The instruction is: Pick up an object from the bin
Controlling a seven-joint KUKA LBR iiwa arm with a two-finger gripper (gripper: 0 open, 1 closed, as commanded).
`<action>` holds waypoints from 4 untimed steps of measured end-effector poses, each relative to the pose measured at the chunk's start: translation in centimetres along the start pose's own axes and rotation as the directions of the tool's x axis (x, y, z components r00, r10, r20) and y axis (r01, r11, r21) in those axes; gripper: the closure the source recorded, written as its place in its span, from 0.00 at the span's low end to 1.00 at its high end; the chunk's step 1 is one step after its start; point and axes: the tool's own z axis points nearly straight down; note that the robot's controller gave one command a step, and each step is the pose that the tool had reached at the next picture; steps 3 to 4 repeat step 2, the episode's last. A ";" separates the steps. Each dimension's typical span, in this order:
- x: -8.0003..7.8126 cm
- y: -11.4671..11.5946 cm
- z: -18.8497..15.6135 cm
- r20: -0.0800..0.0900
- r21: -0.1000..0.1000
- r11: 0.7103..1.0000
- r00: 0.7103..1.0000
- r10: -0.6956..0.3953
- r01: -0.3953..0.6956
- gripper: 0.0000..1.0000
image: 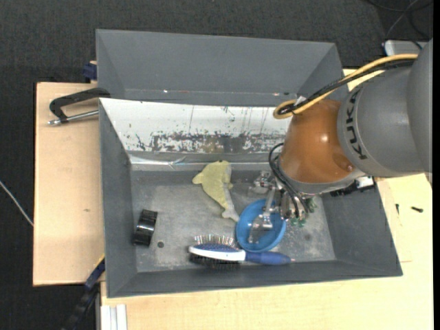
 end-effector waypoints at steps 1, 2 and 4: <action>-0.5 0.0 -0.3 0.010 0.000 1.000 1.000 -0.002 0.002 1.00; -2.0 0.5 -13.3 0.001 0.001 1.000 1.000 -0.014 0.014 1.00; -2.0 0.5 -13.3 0.001 0.001 1.000 1.000 -0.014 0.014 1.00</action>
Offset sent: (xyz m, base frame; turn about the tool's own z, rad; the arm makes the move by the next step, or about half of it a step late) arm 0.0000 0.0000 0.0000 0.0000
